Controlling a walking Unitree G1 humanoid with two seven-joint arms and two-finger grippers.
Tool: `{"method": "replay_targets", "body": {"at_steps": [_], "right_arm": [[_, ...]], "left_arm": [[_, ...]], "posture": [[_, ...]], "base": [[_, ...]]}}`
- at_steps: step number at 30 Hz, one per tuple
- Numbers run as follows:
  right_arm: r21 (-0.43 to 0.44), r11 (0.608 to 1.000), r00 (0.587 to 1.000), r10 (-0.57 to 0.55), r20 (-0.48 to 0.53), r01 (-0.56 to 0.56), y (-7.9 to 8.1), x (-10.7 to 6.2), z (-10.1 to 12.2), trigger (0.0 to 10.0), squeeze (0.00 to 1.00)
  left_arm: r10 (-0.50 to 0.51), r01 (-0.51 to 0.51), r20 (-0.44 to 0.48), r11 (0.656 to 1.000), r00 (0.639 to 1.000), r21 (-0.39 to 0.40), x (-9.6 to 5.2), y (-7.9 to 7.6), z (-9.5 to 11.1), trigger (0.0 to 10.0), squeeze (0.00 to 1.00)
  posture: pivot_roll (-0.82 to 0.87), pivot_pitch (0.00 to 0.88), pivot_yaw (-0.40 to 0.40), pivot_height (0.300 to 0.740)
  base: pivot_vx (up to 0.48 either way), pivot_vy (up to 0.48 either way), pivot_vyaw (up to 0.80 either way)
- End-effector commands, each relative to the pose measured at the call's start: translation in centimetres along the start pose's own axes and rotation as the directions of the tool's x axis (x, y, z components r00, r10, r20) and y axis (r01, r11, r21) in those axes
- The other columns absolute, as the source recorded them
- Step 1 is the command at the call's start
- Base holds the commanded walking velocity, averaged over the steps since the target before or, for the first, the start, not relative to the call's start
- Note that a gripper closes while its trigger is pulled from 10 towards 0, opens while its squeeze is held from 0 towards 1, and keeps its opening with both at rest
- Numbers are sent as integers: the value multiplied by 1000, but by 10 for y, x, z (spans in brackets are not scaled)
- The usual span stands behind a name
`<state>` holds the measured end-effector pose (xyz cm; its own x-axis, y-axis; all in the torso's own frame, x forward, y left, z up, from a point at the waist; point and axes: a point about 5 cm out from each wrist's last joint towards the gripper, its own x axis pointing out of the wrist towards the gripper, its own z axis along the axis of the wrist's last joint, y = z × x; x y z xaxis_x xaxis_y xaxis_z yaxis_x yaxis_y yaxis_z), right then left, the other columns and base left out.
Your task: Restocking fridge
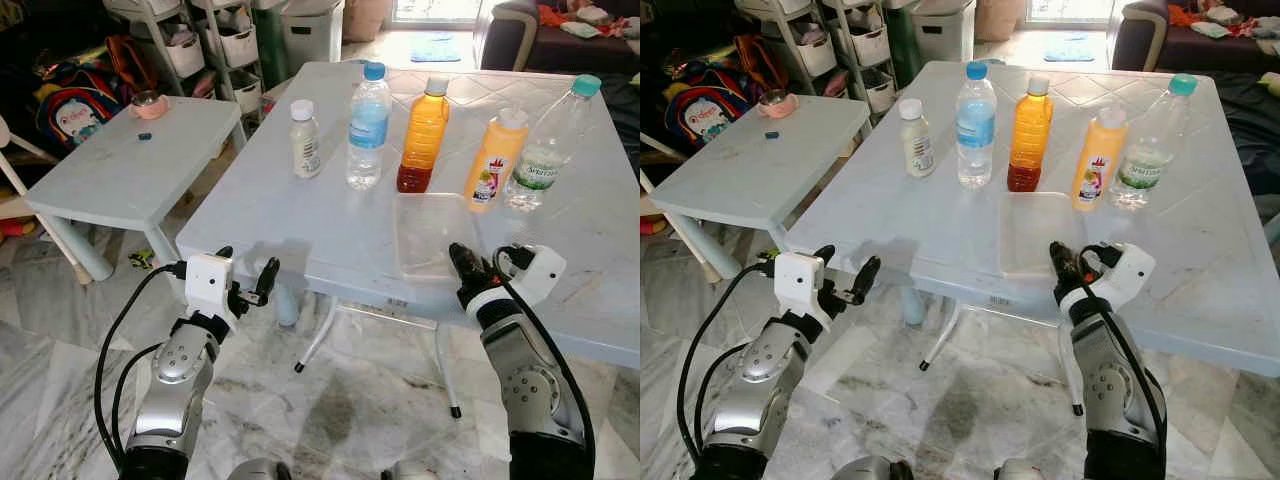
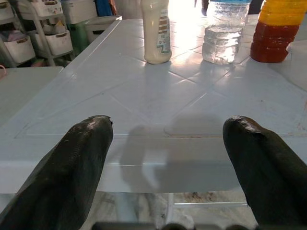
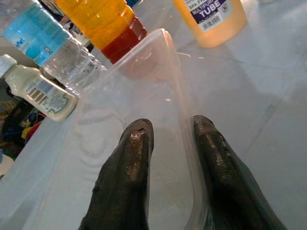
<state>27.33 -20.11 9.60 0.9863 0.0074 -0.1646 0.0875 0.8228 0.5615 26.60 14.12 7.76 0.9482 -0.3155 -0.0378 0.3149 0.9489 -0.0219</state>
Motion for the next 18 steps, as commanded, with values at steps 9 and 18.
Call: {"method": "replay_targets", "body": {"at_steps": [9, 18], "right_arm": [[-174, 982, 997, 63, -51, -71, 21, 2, -5, 10000, 0], [-255, 964, 997, 63, -37, -70, 23, -4, -9, 10000, 0]], "left_arm": [[80, -79, -8, 995, 997, 58, 6, 13, 5, 10000, 0], [165, -161, -46, 984, 985, 79, 6, 22, 0, 10000, 0]], "posture": [[-55, 0, 101, 740], [-58, 6, 104, 740]], "base": [[0, 0, 0], [0, 0, 0]]}}
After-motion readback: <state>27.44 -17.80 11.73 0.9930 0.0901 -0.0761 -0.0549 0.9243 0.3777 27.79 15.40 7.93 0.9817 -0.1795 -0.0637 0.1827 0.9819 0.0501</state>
